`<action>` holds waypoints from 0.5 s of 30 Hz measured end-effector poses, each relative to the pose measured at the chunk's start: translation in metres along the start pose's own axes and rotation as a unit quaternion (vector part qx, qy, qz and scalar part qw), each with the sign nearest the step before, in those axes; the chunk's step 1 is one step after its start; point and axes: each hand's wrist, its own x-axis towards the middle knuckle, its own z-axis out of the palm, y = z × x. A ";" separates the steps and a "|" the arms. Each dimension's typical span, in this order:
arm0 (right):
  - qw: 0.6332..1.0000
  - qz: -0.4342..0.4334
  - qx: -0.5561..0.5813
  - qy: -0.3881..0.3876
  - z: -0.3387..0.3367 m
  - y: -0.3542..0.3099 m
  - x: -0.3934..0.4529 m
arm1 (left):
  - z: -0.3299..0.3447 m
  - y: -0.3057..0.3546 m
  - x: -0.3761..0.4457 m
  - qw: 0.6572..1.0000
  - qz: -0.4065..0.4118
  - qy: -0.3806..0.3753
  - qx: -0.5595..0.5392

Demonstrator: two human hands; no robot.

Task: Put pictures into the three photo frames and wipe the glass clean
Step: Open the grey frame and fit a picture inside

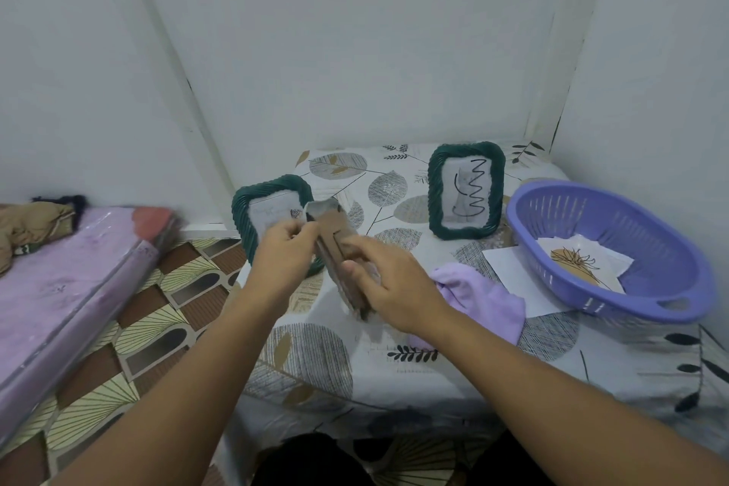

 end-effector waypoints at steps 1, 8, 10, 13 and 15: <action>1.000 0.025 0.011 0.012 0.000 0.004 0.001 | -0.001 -0.002 0.001 1.000 -0.017 -0.017 -0.020; 0.953 0.288 0.074 -0.051 -0.004 0.033 0.005 | -0.001 -0.034 0.014 0.971 -0.144 -0.129 -0.144; 0.944 0.310 0.090 -0.074 -0.006 0.042 0.004 | 0.004 -0.043 0.017 0.968 -0.149 -0.147 -0.138; 0.941 0.322 0.059 -0.086 -0.005 0.052 0.003 | 0.011 -0.059 0.025 0.971 -0.155 -0.145 -0.110; 0.940 0.328 0.035 -0.085 -0.002 0.054 0.002 | 0.017 -0.069 0.032 0.980 -0.143 -0.126 -0.058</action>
